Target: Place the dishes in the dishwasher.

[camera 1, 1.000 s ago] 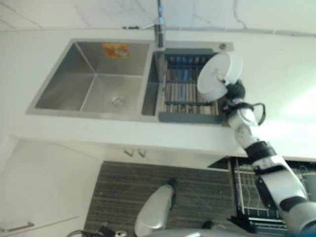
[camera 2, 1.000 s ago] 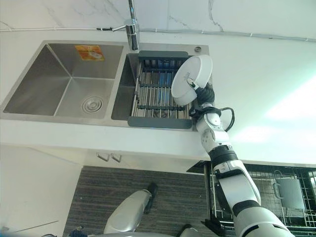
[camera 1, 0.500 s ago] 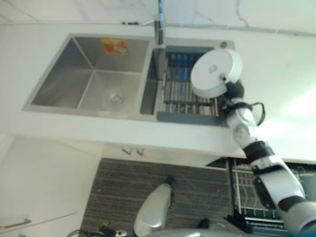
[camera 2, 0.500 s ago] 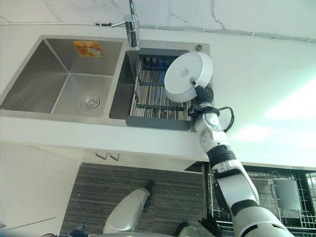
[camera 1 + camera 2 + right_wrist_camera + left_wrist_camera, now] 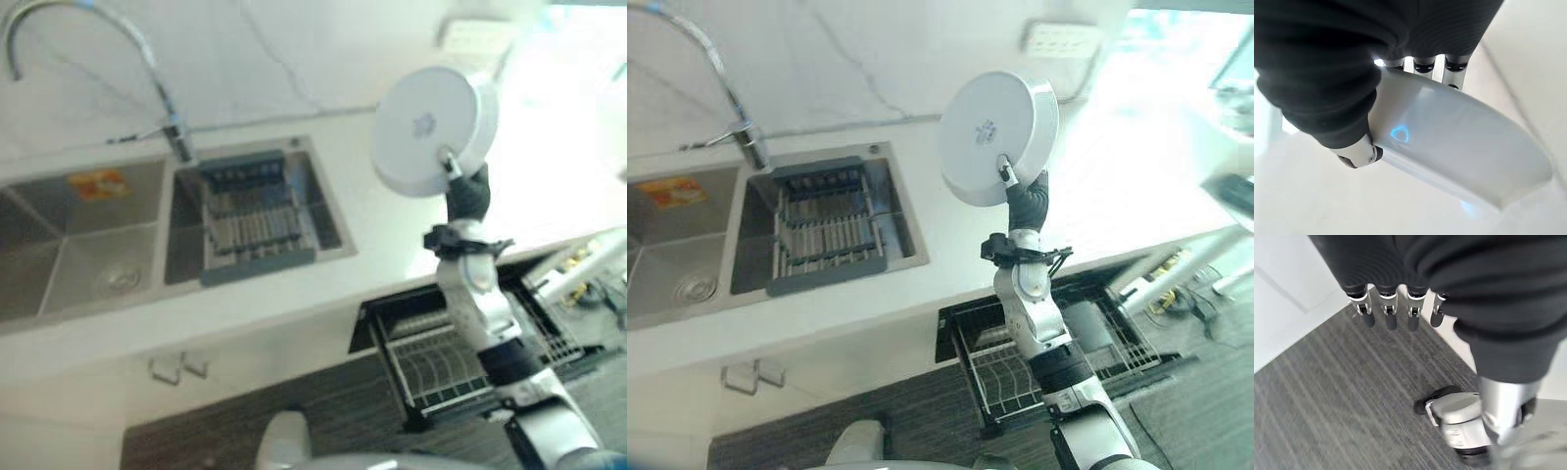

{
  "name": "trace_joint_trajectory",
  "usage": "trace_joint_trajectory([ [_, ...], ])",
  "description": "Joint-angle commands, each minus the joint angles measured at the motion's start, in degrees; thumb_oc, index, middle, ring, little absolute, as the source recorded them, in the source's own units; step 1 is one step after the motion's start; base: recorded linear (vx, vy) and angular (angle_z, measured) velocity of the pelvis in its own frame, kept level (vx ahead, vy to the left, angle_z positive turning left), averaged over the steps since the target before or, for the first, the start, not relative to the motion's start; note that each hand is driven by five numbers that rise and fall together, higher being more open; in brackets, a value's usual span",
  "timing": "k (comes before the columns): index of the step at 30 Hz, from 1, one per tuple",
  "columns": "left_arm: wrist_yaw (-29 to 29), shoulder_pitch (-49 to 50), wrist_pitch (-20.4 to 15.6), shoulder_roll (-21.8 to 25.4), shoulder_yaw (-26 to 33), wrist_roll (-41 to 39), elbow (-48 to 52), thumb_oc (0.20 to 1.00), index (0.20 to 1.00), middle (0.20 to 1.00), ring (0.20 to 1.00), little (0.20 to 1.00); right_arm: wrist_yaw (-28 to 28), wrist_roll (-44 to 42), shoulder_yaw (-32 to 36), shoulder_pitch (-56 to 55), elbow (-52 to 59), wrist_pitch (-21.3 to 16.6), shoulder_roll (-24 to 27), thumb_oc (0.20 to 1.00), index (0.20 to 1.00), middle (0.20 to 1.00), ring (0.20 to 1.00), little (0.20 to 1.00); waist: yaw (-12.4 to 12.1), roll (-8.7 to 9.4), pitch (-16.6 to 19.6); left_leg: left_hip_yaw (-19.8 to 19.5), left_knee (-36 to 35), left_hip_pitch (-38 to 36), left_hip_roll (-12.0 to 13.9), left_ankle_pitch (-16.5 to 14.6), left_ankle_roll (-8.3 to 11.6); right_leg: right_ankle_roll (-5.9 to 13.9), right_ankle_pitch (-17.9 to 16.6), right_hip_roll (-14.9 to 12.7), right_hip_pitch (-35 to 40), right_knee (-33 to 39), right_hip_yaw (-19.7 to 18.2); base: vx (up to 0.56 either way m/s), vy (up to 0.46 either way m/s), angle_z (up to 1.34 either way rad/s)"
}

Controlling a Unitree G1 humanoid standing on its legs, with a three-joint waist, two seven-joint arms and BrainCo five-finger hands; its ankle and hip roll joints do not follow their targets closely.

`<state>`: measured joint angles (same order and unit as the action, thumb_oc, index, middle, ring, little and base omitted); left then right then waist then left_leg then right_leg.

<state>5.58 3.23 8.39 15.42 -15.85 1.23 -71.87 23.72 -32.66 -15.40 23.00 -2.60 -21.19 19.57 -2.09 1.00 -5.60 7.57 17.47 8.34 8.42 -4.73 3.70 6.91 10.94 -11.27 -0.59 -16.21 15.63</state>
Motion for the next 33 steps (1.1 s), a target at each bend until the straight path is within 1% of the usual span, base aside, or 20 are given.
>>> trace_joint_trajectory([
  [1, 0.73, 0.03, 1.01, 1.35, -3.07, -0.63, -2.79, 1.000, 1.000, 1.000, 1.000, 1.000, 0.41, -0.09, 4.33, 2.99, 6.69, -6.74, 1.75, 0.200, 0.200, 0.200, 0.200, 0.200, -1.60, 0.79, -0.29, 3.46, -0.28, -2.94, 0.73, -4.08, -0.74, 1.45, -3.80, -2.45, -2.27, -0.98, 0.20, 0.02, -0.083, -0.71],
  [3, 0.95, 0.07, 1.06, 0.80, -2.59, -2.25, -2.58, 1.000, 1.000, 1.000, 1.000, 1.000, 0.30, -1.57, 7.00, -0.87, 10.73, -6.87, 3.30, 0.200, 0.200, 0.200, 0.200, 0.200, 0.46, 0.71, -0.37, 4.70, -0.28, -3.93, 1.50, -4.09, -0.75, 1.06, -3.78, -1.74, -2.22, -0.98, -1.19, 0.02, -0.091, -0.57],
  [4, 1.09, 0.23, 1.02, 0.54, -2.45, -3.37, -2.56, 1.000, 1.000, 1.000, 1.000, 1.000, -0.61, -2.76, 8.52, -2.71, 12.11, -7.08, 3.95, 0.200, 0.200, 0.200, 0.200, 0.200, 1.27, 0.68, -0.42, 5.10, -0.28, -4.24, 1.73, -4.15, -0.77, 0.99, -3.78, -1.47, -2.20, -0.98, -1.72, 0.02, -0.110, -0.42],
  [5, 1.44, 0.45, 1.11, 0.12, -2.13, -4.27, -2.51, 1.000, 1.000, 1.000, 1.000, 1.000, -0.77, -2.52, 10.64, -5.45, 13.81, -7.05, 4.80, 0.200, 0.200, 0.200, 0.200, 0.200, 2.41, 0.70, -0.48, 5.62, -0.28, -4.56, 2.05, -4.25, -0.73, 0.94, -3.75, -1.12, -2.22, -0.98, -2.38, 0.01, -0.106, -0.50],
  [6, 1.62, 0.65, 0.96, -0.07, -1.80, -4.73, -2.51, 1.000, 1.000, 1.000, 1.000, 1.000, -0.67, -2.16, 11.95, -7.22, 14.58, -6.73, 5.51, 0.200, 0.200, 0.200, 0.200, 0.200, 3.05, 0.76, -0.55, 5.97, -0.28, -4.71, 2.25, -4.23, -0.65, 0.93, -3.77, -1.00, -2.31, -0.98, -2.73, 0.00, -0.113, -0.51],
  [8, 1.47, 0.79, 1.07, -0.34, -1.19, -6.97, -2.36, 1.000, 1.000, 1.000, 1.000, 1.000, -0.95, -3.27, 14.03, -10.38, 14.58, -7.29, 6.82, 0.200, 0.200, 0.200, 0.200, 0.200, 4.31, 0.79, -0.80, 6.54, -0.28, -4.90, 2.64, -4.10, -0.57, 0.80, -3.91, -0.72, -2.68, -0.98, -3.43, -0.02, -0.067, -0.49],
  [10, 1.17, 0.93, 0.55, -1.02, -0.15, -9.11, -2.16, 1.000, 1.000, 1.000, 1.000, 1.000, -2.72, -5.25, 17.08, -14.30, 12.10, -8.55, 6.97, 0.200, 0.200, 0.200, 0.200, 0.200, 6.23, 0.68, -1.38, 7.59, -0.28, -5.04, 3.41, -3.82, -0.29, 0.59, -4.06, -0.47, -3.18, -0.98, -4.05, -0.06, -0.046, -0.26],
  [12, 0.89, 1.52, 0.49, -1.47, 0.41, -9.99, -1.72, 1.000, 1.000, 1.000, 1.000, 1.000, -3.58, -5.75, 19.73, -17.11, 10.41, -7.88, 6.36, 0.200, 0.200, 0.200, 0.200, 0.200, 7.20, 0.78, -1.37, 8.04, -0.28, -5.27, 3.60, -3.98, -0.05, 0.68, -4.06, -0.46, -3.29, -0.98, -4.36, -0.01, -0.037, -0.17],
  [13, 1.03, 1.72, 0.50, -1.61, 0.36, -10.10, -1.54, 1.000, 1.000, 1.000, 1.000, 1.000, -3.93, -5.73, 20.32, -17.78, 9.70, -8.02, 6.07, 0.200, 0.200, 0.200, 0.200, 0.200, 7.32, 0.84, -1.40, 8.00, -0.28, -5.30, 3.57, -4.06, -0.04, 0.74, -4.07, -0.51, -3.32, -0.98, -4.41, 0.00, -0.048, -0.13],
  [14, 1.43, 2.23, 0.27, -1.85, 0.20, -10.45, -1.06, 1.000, 1.000, 1.000, 1.000, 1.000, -4.74, -6.24, 20.69, -18.98, 6.51, -8.85, 5.32, 0.200, 0.200, 0.200, 0.200, 0.200, 7.51, 0.97, -1.82, 7.88, -0.28, -5.01, 3.62, -3.89, 0.00, 0.75, -4.33, -0.63, -3.76, -0.98, -4.54, -0.02, -0.040, -0.08],
  [17, 1.52, 1.56, 0.38, -1.94, -0.16, -11.72, -0.14, 1.000, 1.000, 1.000, 1.000, 1.000, -4.09, -5.50, 19.21, -18.88, 2.76, -10.12, 4.14, 0.200, 0.200, 0.200, 0.200, 0.200, 7.36, 0.62, -3.08, 7.50, -0.28, -4.31, 3.49, -3.51, -0.06, 0.59, -4.64, -0.80, -4.51, -0.98, -4.63, -0.04, -0.009, -0.01],
  [19, 1.52, 1.27, 0.62, -2.10, -0.33, -12.89, 0.25, 1.000, 1.000, 1.000, 1.000, 1.000, -3.72, -5.36, 18.32, -18.46, 0.69, -10.19, 3.57, 0.200, 0.200, 0.200, 0.200, 0.200, 7.18, 0.32, -3.70, 7.25, -0.28, -3.88, 3.24, -3.43, -0.12, 0.63, -4.75, -1.03, -4.93, -0.98, -4.68, 0.00, 0.000, 0.00],
  [20, 1.59, 1.18, 0.68, -2.20, -0.50, -13.54, 0.40, 1.000, 1.000, 1.000, 1.000, 1.000, -3.07, -4.64, 17.85, -18.22, -0.05, -10.54, 3.33, 0.200, 0.200, 0.200, 0.200, 0.200, 7.08, 0.23, -3.95, 7.08, -0.28, -3.67, 3.08, -3.36, -0.16, 0.64, -4.83, -1.09, -5.13, -0.98, -4.73, 0.00, 0.000, 0.00],
  [21, 1.56, 0.93, 0.81, -2.35, -0.58, -14.89, 0.67, 1.000, 1.000, 1.000, 1.000, 1.000, -0.57, -1.88, 16.83, -17.53, -1.77, -11.67, 3.08, 0.200, 0.200, 0.200, 0.200, 0.200, 6.81, -0.03, -4.48, 6.65, -0.28, -3.13, 2.82, -3.17, -0.23, 0.56, -4.93, -1.19, -5.53, -0.98, -4.73, 0.00, 0.000, 0.00],
  [22, 1.22, 0.76, 0.88, -2.46, -0.55, -15.83, 0.75, 1.000, 1.000, 1.000, 1.000, 1.000, 0.79, -0.95, 16.30, -17.17, -2.72, -12.09, 2.90, 0.200, 0.200, 0.200, 0.200, 0.200, 6.68, -0.22, -4.84, 6.34, -0.28, -2.77, 2.65, -3.07, -0.28, 0.48, -4.98, -1.18, -5.77, -0.98, -4.74, -0.02, 0.028, 0.04],
  [24, 0.15, -0.06, 0.48, -2.83, -0.03, -18.53, 1.02, 1.000, 1.000, 1.000, 1.000, 1.000, 1.37, -2.02, 15.42, -16.57, -5.61, -12.48, 1.90, 0.200, 0.200, 0.200, 0.200, 0.200, 6.36, -0.99, -6.24, 5.11, -0.28, -1.53, 1.95, -2.71, -0.47, 0.24, -5.12, -1.03, -6.42, -0.98, -4.68, -0.06, 0.057, 0.06],
  [27, 0.18, -1.89, -0.15, -2.71, -0.05, -20.63, 1.41, 1.000, 1.000, 1.000, 1.000, 1.000, -1.38, -3.21, 14.12, -15.05, -9.26, -12.02, 1.68, 0.200, 0.200, 0.200, 0.200, 0.200, 6.30, -2.27, -8.53, 3.61, -0.28, -0.05, 1.00, -1.93, -0.62, -0.40, -5.36, -0.90, -7.24, -0.98, -4.90, -0.11, 0.098, 0.12],
  [29, -0.63, -3.08, -0.03, -2.89, 0.21, -21.14, 1.25, 1.000, 1.000, 1.000, 1.000, 1.000, -1.97, -4.01, 12.90, -14.13, -11.78, -11.97, 1.02, 0.200, 0.200, 0.200, 0.200, 0.200, 6.26, -3.10, -9.74, 2.82, -0.28, 0.85, 0.47, -1.35, -0.55, -0.78, -5.62, -0.81, -7.85, -0.98, -5.32, -0.06, 0.086, 0.13],
  [30, -1.01, -3.15, -0.23, -3.11, 0.20, -20.89, 1.30, 1.000, 1.000, 1.000, 1.000, 1.000, -2.26, -4.14, 12.81, -14.06, -12.23, -11.51, 0.83, 0.200, 0.200, 0.200, 0.200, 0.200, 6.28, -3.29, -10.03, 2.68, -0.28, 0.90, 0.36, -1.28, -0.51, -0.80, -5.66, -0.85, -7.86, -0.98, -5.35, 0.01, 0.087, 0.10],
  [33, -1.48, -3.18, -0.96, -3.72, -0.70, -21.98, 2.06, 1.000, 1.000, 1.000, 1.000, 1.000, -2.91, -3.74, 11.90, -13.82, -13.29, -8.62, 0.52, 0.200, 0.200, 0.200, 0.200, 0.200, 6.31, -4.00, -10.64, 2.18, -0.28, 1.27, -0.21, -1.20, -0.49, -0.96, -5.72, -1.05, -8.09, -0.98, -5.24, 0.02, 0.106, 0.08],
])
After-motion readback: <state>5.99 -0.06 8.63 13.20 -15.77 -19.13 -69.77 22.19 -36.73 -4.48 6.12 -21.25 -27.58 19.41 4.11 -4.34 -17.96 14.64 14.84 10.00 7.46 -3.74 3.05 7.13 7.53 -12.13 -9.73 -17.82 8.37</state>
